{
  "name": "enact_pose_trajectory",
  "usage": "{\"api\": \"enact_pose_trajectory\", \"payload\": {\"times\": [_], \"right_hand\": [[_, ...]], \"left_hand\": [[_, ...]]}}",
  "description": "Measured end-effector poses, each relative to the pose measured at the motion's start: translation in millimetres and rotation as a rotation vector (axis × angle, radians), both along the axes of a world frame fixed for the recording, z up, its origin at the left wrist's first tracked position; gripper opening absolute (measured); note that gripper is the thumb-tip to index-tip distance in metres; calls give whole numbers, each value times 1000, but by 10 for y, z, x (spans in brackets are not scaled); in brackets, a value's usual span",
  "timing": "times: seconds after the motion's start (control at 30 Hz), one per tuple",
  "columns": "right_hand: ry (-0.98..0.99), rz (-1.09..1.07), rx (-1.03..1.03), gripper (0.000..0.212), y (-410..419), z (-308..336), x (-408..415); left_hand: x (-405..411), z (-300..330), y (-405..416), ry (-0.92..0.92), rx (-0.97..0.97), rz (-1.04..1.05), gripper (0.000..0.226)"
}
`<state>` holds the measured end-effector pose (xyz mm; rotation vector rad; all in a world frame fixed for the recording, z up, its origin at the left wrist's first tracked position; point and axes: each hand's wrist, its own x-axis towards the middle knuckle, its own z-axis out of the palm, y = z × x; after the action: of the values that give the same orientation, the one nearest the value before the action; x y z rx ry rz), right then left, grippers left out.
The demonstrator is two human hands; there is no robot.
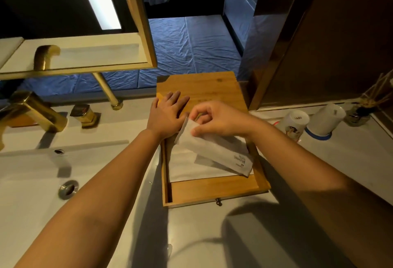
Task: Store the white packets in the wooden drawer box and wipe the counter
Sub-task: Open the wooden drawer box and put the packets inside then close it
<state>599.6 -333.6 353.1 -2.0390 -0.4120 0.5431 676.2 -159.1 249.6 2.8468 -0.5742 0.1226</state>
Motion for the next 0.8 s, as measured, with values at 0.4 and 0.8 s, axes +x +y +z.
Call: {"api": "enact_pose_trajectory", "payload": {"times": [0.4,0.8], "right_hand": [[-200,70,-463,23,-281,-893,-466],[-310,331,-579,51,-100,-916,-837]], "left_hand": [[27,-63,-2,3,-51,13,55],[38,-78,8,4,-55,6,59]]}}
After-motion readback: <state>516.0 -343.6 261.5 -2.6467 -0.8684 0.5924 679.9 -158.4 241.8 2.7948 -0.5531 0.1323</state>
